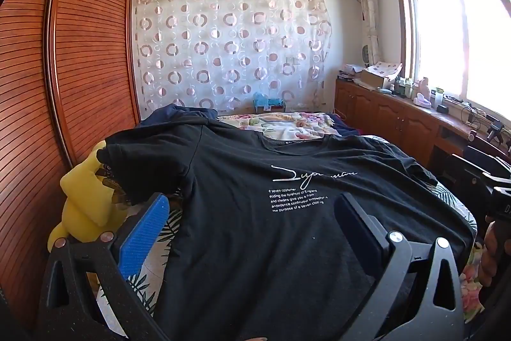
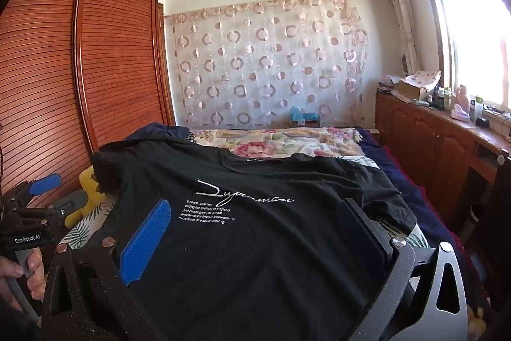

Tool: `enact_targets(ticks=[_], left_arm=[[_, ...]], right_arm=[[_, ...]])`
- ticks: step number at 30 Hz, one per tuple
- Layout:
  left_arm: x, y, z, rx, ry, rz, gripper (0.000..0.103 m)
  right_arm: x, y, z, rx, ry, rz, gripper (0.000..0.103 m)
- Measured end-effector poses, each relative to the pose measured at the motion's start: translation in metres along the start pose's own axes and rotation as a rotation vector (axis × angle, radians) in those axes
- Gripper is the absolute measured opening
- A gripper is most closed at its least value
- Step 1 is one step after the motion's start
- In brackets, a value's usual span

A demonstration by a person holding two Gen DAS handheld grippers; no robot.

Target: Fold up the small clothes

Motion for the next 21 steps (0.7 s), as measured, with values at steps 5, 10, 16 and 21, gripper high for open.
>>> enact_targets(ticks=[5,10,16,21], left_arm=[[-0.0001,0.0001,0.0002,0.001,-0.001,0.001,0.103],[0.0008,0.0002,0.0000,0.003,-0.002,0.003,0.103],[-0.0019,0.0038,-0.0036,0.004,-0.003,0.004,0.103],[-0.0037,0.0063,-0.0028,0.005,-0.004,0.006,0.103]], right_arm=[[0.0001,-0.0002,-0.0004,-0.002,0.000,-0.003,0.103],[0.0017,0.0003,-0.0001,0.000,0.004,-0.004,0.103],[0.0012,-0.0007,0.0004,-0.001,0.006,-0.002,0.103],[0.0016,-0.0009,0.0011,-0.001,0.004,-0.004,0.103]])
Point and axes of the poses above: each gripper's, at about its wrist camera, not at the fingertips, and x roughly the way its jaws point, z to its right, y to its top, the point moved 9 cm from there along x, roughly the way its jaws point, and after that the axes turned 6 degrees about -y, right-handed, at the moved point
